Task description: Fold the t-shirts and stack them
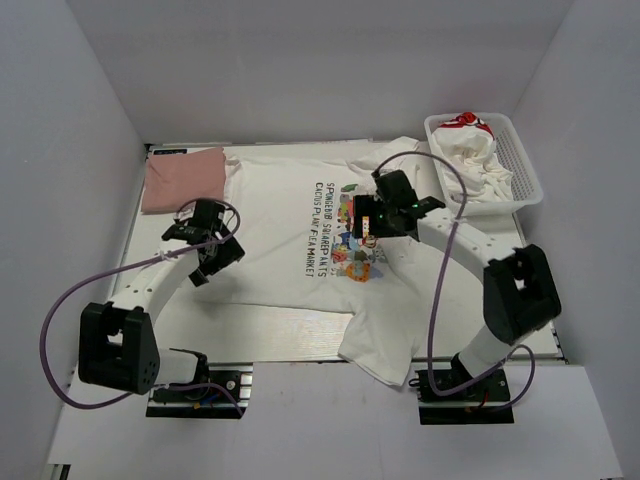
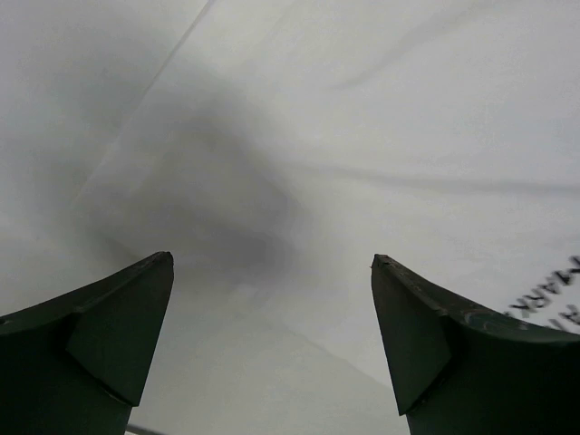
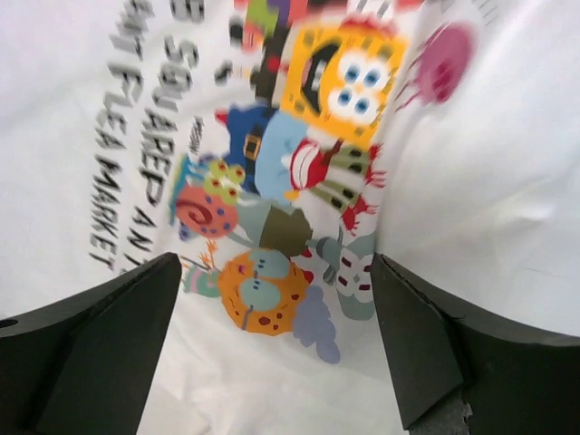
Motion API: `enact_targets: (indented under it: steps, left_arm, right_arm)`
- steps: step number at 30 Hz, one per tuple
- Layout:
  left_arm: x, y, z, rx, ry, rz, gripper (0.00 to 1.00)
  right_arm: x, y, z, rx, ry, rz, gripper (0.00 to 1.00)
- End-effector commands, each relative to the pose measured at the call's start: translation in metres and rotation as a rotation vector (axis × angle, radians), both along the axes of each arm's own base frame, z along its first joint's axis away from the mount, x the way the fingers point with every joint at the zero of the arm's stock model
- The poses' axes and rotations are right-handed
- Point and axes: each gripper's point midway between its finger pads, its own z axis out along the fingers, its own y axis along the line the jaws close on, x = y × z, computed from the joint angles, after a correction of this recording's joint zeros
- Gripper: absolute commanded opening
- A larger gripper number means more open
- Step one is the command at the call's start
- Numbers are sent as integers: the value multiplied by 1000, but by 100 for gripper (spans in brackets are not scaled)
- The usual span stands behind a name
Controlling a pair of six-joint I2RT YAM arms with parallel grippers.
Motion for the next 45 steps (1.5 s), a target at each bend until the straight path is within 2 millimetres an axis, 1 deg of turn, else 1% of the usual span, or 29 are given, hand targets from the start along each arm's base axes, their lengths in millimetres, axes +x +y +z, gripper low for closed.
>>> enact_targets:
  steps: [1, 5, 8, 9, 11, 14, 16, 17, 20, 21, 22, 24, 26, 27, 28, 30, 31, 33, 34, 35, 36, 37, 38, 39, 40, 41, 42, 44, 45]
  left_arm:
    - [39, -6, 42, -7, -182, -44, 100]
    - [66, -15, 48, -14, -232, -104, 100]
    - [83, -23, 49, -28, -261, -136, 100]
    - [85, -25, 45, -35, -255, -150, 100]
    - [96, -30, 40, -45, -252, -169, 100]
    - [102, -37, 29, -67, -232, -183, 100]
    - [104, -37, 22, -61, -219, -191, 100]
    - [103, -37, 14, -59, -198, -190, 100]
    - [107, -39, 8, -56, -184, -214, 100]
    - [109, -40, 8, -60, -184, -226, 100]
    - [113, -41, 6, -59, -176, -226, 100]
    - [108, -43, 2, -53, -147, -243, 100]
    - [105, -43, -4, -51, -129, -243, 100]
    - [104, -42, -7, -46, -128, -252, 100]
    - [104, -42, -7, -46, -128, -252, 100]
    - [104, -42, -7, -46, -128, -252, 100]
    - [104, -42, -7, -42, -127, -260, 100]
    - [104, -42, -9, -42, -130, -261, 100]
    - [107, -40, -8, -31, -140, -264, 100]
    - [103, -40, -12, -30, -130, -264, 100]
    - [105, -40, -11, -30, -139, -264, 100]
    - [106, -38, -11, -20, -140, -259, 100]
    - [103, -37, -14, -19, -131, -259, 100]
    - [103, -36, -14, -11, -131, -254, 100]
    - [103, -36, -14, -11, -131, -254, 100]
    - [103, -36, -14, -11, -131, -254, 100]
    - [100, -37, -17, -19, -122, -259, 100]
    - [100, -37, -17, -19, -121, -259, 100]
    - [98, -37, -18, -18, -111, -259, 100]
  right_arm:
    - [34, -15, 55, 41, -179, -150, 91]
    - [42, -72, 43, -60, -137, -390, 91]
    - [39, -96, 23, -100, -77, -476, 91]
    - [40, -113, 19, -109, -56, -529, 91]
    - [39, -128, 5, -138, -21, -567, 91]
    - [47, -133, -14, -149, 8, -527, 91]
    - [55, -125, -16, -128, 10, -479, 91]
    - [60, -119, -27, -129, 37, -450, 91]
    - [76, -110, -37, -114, 28, -397, 88]
    - [83, -107, -37, -109, 22, -396, 85]
    - [84, -107, -41, -109, 33, -399, 78]
    - [89, -105, -50, -117, 52, -399, 68]
    - [86, -106, -59, -127, 72, -396, 54]
    - [85, -107, -62, -130, 76, -400, 43]
    - [85, -107, -61, -132, 73, -404, 22]
    - [87, -114, -58, -168, 66, -426, 3]
    - [87, -117, -49, -195, 67, -437, 0]
    - [86, -131, -37, -289, 39, -467, 0]
    - [93, -129, -18, -296, 8, -462, 0]
    - [84, -129, -16, -341, 33, -440, 0]
    - [86, -137, -9, -392, 10, -464, 0]
    - [95, -126, 9, -384, -29, -453, 0]
    - [85, -126, 10, -421, 7, -444, 0]
    - [80, -108, 10, -418, 20, -404, 0]
    - [88, -87, 12, -371, 26, -377, 0]
    - [83, -76, 9, -366, 50, -343, 0]
    - [80, -38, 3, -338, 54, -259, 0]
    - [79, -4, -4, -313, 60, -194, 0]
    - [61, 30, -18, -315, 87, -113, 0]
